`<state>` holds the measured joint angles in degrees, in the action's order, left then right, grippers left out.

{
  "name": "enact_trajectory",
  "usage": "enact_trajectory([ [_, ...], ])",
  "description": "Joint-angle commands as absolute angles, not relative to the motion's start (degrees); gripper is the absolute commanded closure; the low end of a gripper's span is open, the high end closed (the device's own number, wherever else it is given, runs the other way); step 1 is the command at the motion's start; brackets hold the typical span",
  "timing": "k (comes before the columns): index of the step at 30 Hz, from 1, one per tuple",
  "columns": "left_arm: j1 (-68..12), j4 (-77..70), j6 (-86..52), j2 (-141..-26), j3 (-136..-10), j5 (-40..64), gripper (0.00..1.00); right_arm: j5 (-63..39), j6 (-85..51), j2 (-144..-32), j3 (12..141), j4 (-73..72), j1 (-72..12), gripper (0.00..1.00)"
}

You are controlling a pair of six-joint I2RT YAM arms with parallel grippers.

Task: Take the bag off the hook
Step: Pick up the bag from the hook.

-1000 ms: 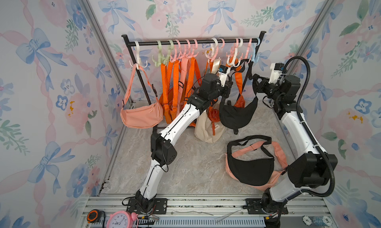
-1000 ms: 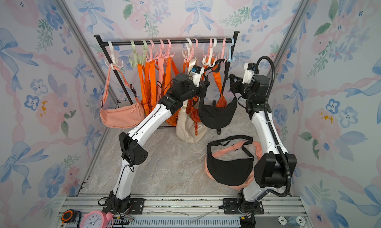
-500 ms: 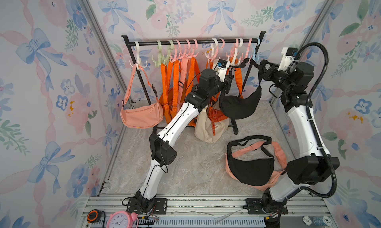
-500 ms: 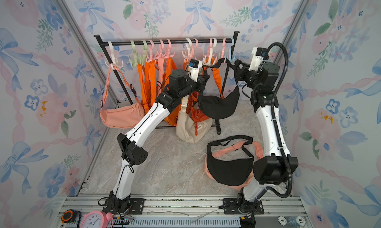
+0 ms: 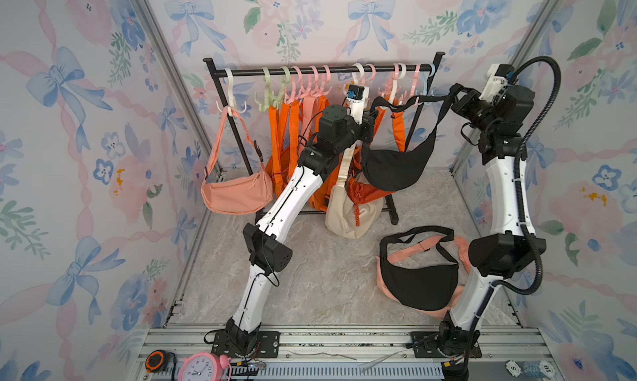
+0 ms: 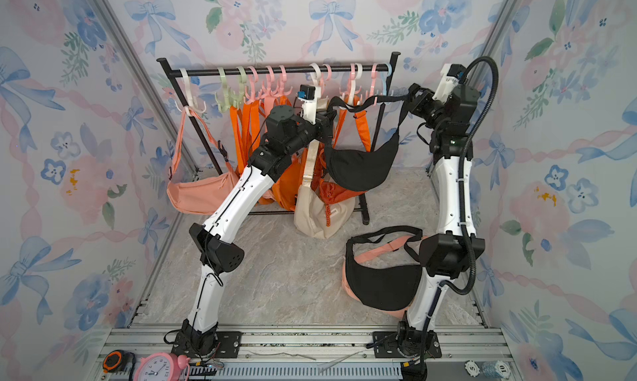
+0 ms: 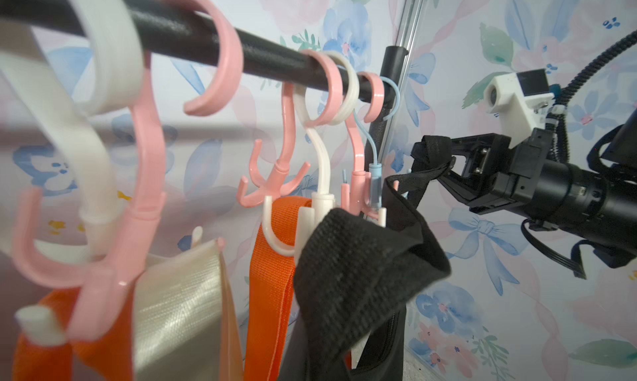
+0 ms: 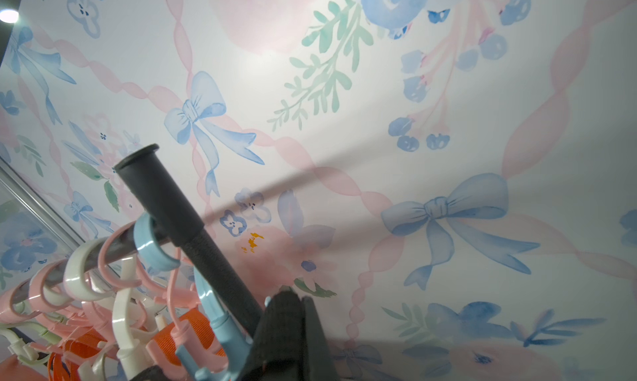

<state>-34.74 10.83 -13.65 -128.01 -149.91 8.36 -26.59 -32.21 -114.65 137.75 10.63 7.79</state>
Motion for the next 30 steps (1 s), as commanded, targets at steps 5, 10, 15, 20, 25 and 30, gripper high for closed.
enact_trajectory([
  [5,-32.7,6.6,-16.2,-125.9,-151.3,7.2,1.0,-27.5,-40.8,-119.3,147.3,9.8,9.5,1.0],
  [10,-31.3,5.8,-17.1,-124.9,-151.3,6.8,1.0,-27.3,-44.6,-123.4,154.1,9.5,10.4,1.0],
  [15,-31.1,5.9,-17.0,-124.2,-151.3,7.3,1.0,-27.3,-46.1,-124.4,155.5,8.6,10.7,1.0],
  [20,-31.4,6.4,-16.5,-122.6,-150.8,8.1,1.0,-28.2,-45.3,-122.8,154.9,9.6,10.6,1.0],
  [25,-32.9,6.9,-13.8,-119.9,-148.9,8.3,1.0,-29.1,-42.0,-116.6,148.6,10.1,9.9,1.0],
  [30,-34.5,7.4,-10.3,-116.3,-144.7,10.9,1.0,-28.4,-40.2,-104.2,130.5,3.6,9.1,1.0],
])
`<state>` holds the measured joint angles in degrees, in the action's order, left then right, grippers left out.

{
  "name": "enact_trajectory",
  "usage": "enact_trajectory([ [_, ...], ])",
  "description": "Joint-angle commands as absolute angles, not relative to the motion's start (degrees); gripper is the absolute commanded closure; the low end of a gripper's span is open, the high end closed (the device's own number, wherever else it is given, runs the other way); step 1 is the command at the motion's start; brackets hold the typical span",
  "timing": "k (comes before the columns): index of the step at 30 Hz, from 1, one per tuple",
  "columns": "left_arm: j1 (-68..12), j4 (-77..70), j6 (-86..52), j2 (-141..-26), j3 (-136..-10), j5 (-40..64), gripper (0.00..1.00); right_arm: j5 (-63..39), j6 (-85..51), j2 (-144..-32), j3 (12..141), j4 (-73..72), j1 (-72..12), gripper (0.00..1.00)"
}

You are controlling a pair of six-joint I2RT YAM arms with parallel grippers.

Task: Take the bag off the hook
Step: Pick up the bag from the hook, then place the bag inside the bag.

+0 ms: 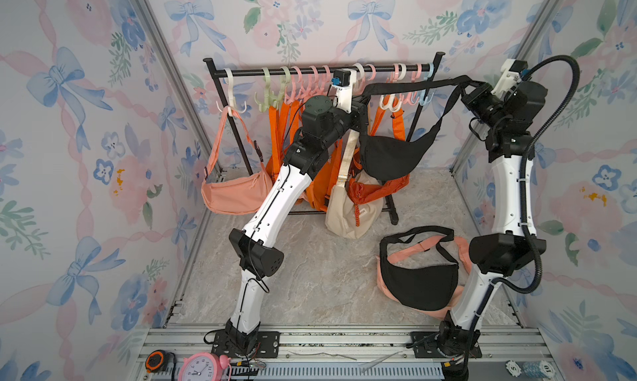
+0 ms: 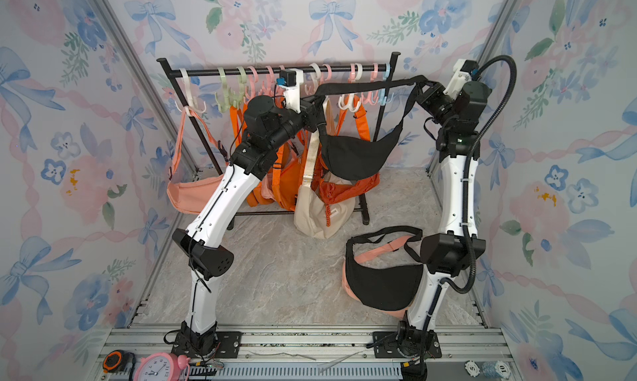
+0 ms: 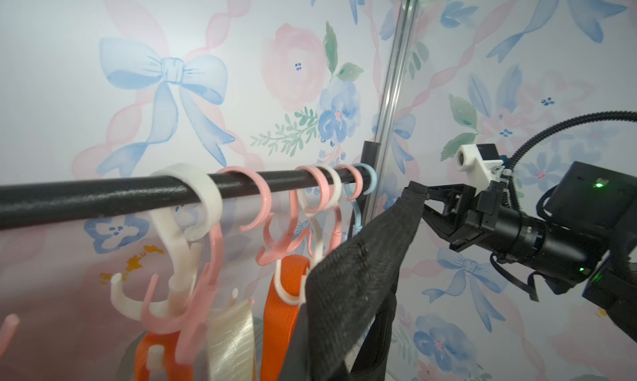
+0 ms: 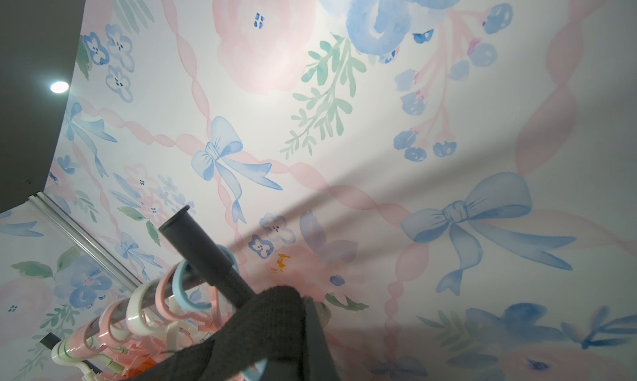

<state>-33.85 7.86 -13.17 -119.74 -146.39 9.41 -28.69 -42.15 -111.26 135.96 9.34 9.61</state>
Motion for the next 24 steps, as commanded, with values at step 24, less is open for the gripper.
enact_trajectory([
  [24,-49.1,-2.9,-3.6,-92.3,-105.9,4.9,1.0,-20.9,-29.6,-55.2,82.0,3.2,6.6,1.0],
])
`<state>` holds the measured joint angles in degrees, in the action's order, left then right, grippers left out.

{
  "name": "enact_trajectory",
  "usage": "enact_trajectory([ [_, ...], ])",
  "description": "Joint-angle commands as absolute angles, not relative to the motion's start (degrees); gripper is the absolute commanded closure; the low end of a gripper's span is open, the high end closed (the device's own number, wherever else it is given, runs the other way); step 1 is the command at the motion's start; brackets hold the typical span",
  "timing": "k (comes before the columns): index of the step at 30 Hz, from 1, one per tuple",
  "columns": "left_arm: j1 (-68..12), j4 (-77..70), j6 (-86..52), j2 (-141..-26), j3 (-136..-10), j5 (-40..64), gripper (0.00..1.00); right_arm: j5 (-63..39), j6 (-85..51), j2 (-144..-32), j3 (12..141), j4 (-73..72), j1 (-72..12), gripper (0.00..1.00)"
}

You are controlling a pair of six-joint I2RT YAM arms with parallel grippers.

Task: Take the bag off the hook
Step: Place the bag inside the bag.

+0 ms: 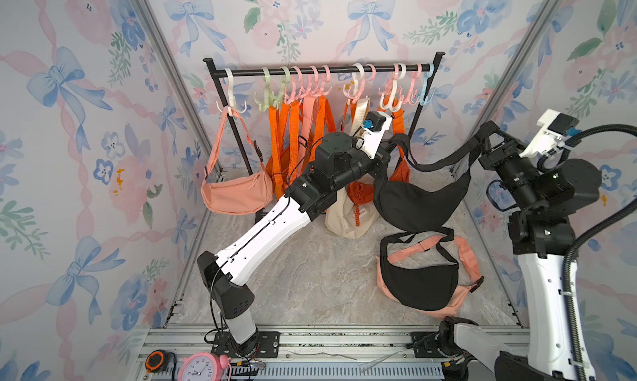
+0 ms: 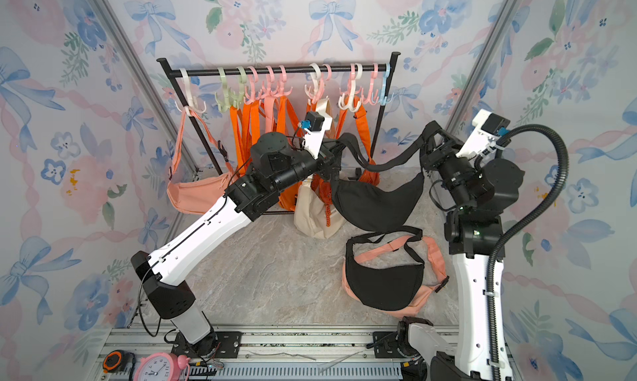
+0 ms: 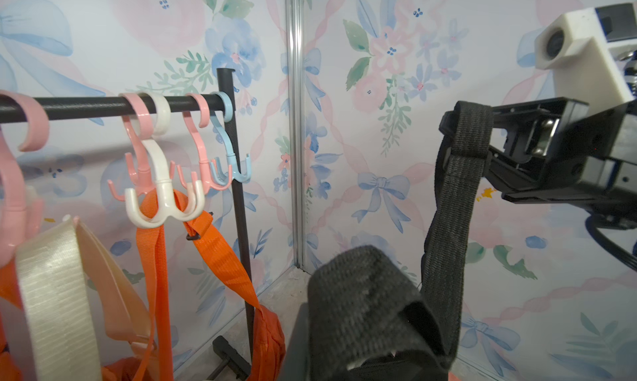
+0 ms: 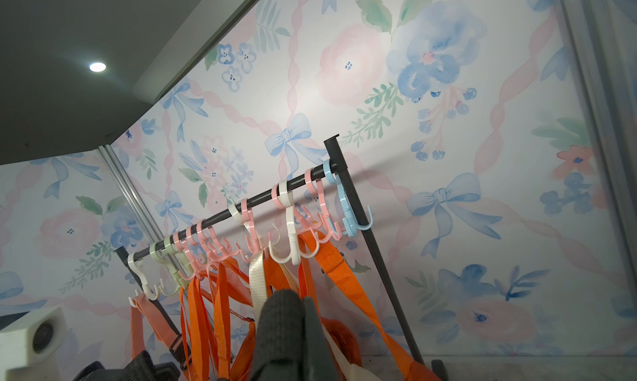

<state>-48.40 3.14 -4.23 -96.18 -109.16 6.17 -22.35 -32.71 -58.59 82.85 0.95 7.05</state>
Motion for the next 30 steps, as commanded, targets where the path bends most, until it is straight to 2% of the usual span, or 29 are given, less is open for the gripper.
enact_trajectory([
  [1,-49.7,-3.6,-3.5,-91.1,-104.3,4.5,1.0,-20.7,-28.8,-54.0,81.9,5.0,6.5,1.0],
  [13,-58.3,-7.9,-0.5,-81.3,-91.0,-2.6,1.0,-16.6,-26.1,-37.8,77.3,18.3,6.3,1.0],
  [24,-67.4,-7.5,2.2,-75.1,-80.9,-7.7,1.0,-1.2,-18.1,-24.0,76.7,34.8,-0.3,1.0],
  [30,-72.1,-11.8,-1.2,-73.4,-72.4,-11.9,1.0,5.3,-16.9,-18.4,74.5,41.9,-2.4,1.0],
])
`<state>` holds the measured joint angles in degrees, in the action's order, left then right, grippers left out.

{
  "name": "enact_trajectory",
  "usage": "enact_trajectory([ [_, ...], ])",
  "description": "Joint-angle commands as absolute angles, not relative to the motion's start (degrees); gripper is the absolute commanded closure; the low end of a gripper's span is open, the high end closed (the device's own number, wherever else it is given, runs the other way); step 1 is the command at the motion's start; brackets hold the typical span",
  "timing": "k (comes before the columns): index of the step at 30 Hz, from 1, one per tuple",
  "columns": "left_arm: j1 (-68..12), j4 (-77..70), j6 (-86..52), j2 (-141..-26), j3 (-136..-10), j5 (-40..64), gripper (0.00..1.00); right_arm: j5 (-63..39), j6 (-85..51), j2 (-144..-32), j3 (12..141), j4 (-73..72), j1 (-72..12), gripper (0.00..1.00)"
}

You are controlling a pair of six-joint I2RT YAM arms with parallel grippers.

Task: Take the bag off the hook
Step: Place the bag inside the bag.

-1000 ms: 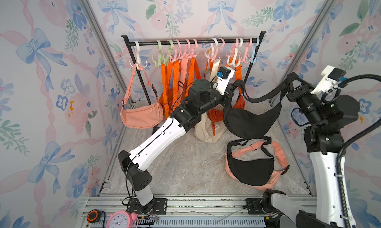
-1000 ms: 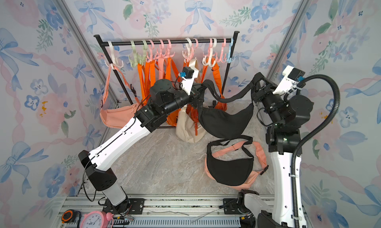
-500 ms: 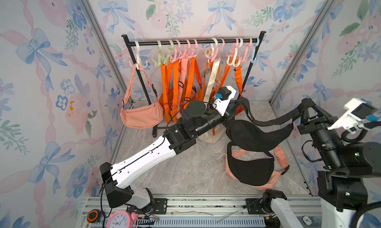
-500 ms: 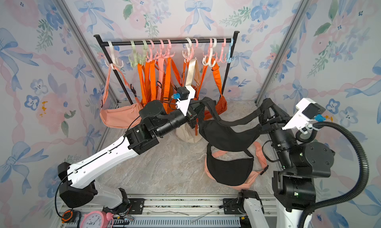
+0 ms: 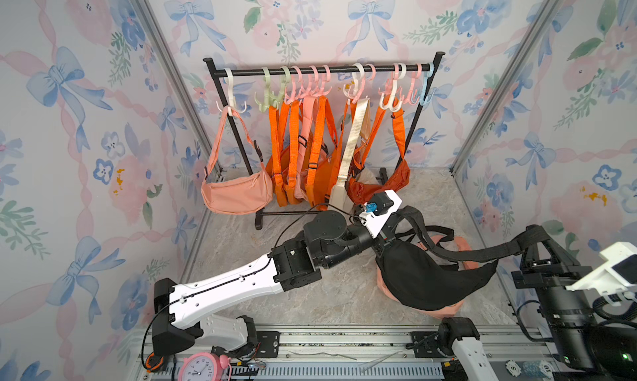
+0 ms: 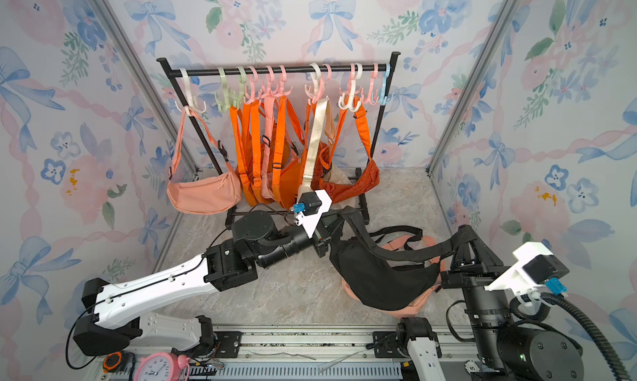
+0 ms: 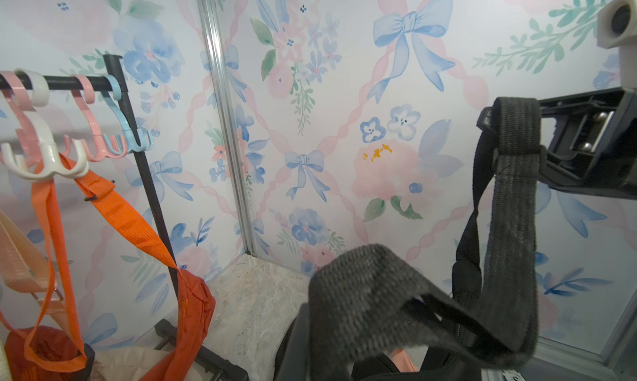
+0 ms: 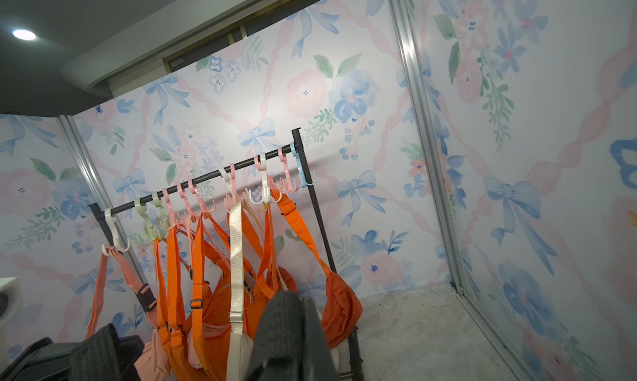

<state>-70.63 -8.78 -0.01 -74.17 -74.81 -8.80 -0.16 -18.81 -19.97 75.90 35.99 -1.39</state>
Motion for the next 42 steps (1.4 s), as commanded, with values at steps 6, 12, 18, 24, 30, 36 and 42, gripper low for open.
enact_trajectory([
  [6,-73.6,-12.1,-6.3,-77.2,-68.6,-13.8,1.0,15.7,-15.4,-15.6,69.1,47.1,-3.5,1.0],
  [12,-73.5,-14.8,-9.9,-81.0,-65.1,-15.5,1.0,20.2,-17.0,-14.0,60.6,46.5,-4.3,1.0],
  [18,-72.0,-17.0,-12.5,-84.8,-63.3,-16.1,1.0,21.8,-18.9,-15.4,53.1,42.8,-4.3,1.0],
  [24,-68.6,-18.7,-15.1,-88.4,-63.5,-14.8,1.0,24.2,-19.0,-20.5,49.5,38.5,-4.3,1.0],
  [30,-65.2,-19.4,-16.1,-92.2,-65.4,-12.8,1.0,28.3,-18.8,-25.7,46.4,33.1,-3.7,0.99],
  [36,-61.5,-19.5,-17.6,-97.2,-67.5,-10.8,1.0,25.2,-20.5,-34.8,45.0,29.3,1.3,0.95],
  [42,-58.5,-19.5,-18.1,-102.8,-70.5,-8.5,1.0,10.7,-25.4,-43.1,42.1,23.5,12.5,0.95],
])
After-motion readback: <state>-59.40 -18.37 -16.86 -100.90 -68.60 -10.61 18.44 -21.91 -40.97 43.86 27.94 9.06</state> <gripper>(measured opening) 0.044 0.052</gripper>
